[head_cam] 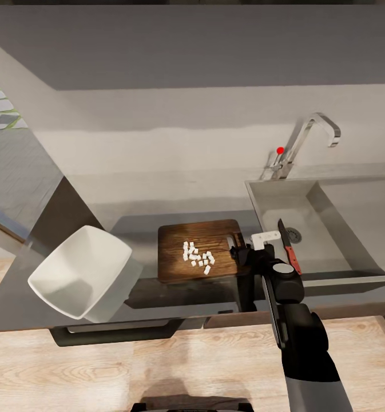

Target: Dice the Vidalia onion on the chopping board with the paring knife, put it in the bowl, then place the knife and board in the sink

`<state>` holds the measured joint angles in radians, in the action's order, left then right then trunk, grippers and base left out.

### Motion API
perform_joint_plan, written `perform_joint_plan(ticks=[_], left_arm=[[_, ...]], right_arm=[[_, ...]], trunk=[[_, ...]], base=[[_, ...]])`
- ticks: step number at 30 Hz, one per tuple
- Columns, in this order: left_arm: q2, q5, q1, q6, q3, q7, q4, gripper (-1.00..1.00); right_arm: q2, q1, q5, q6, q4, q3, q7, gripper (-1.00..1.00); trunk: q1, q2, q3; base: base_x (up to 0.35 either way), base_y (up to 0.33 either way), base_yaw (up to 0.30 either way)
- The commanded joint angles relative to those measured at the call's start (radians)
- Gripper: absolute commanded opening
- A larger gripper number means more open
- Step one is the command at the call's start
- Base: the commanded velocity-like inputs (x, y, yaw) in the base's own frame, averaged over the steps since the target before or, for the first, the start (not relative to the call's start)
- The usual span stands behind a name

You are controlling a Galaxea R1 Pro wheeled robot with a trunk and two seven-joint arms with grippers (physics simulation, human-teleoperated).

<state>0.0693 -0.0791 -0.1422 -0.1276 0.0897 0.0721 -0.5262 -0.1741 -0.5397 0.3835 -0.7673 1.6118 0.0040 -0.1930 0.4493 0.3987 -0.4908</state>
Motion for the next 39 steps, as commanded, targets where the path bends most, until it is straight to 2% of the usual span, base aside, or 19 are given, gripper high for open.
perform_joint_plan(ticks=[1, 23, 30, 39], left_arm=[[0.001, -0.008, 0.0, -0.001, 0.005, 0.0, -0.002, 1.0], [0.001, -0.008, 0.0, -0.001, 0.005, 0.0, -0.001, 1.0], [0.001, -0.008, 0.0, -0.001, 0.007, 0.0, 0.0, 1.0], [0.001, -0.008, 0.0, -0.001, 0.007, 0.0, -0.001, 1.0]], right_arm=[[0.0, 0.0, 0.03, -0.007, 0.0, -0.001, -0.011, -1.0], [0.0, 0.0, 0.032, -0.007, 0.0, -0.001, -0.011, -1.0], [0.0, 0.0, 0.032, -0.007, 0.0, -0.001, -0.012, -1.0], [0.0, 0.0, 0.032, -0.007, 0.0, -0.001, -0.012, -1.0]], trunk=[[0.001, 0.001, -0.001], [0.001, 0.001, 0.027], [0.001, 0.001, 0.038], [0.001, 0.001, 0.053]], base=[[0.0, 0.0, 0.0], [0.0, 0.0, 0.0], [-0.207, 0.0, 0.0], [-0.012, 0.0, 0.0]])
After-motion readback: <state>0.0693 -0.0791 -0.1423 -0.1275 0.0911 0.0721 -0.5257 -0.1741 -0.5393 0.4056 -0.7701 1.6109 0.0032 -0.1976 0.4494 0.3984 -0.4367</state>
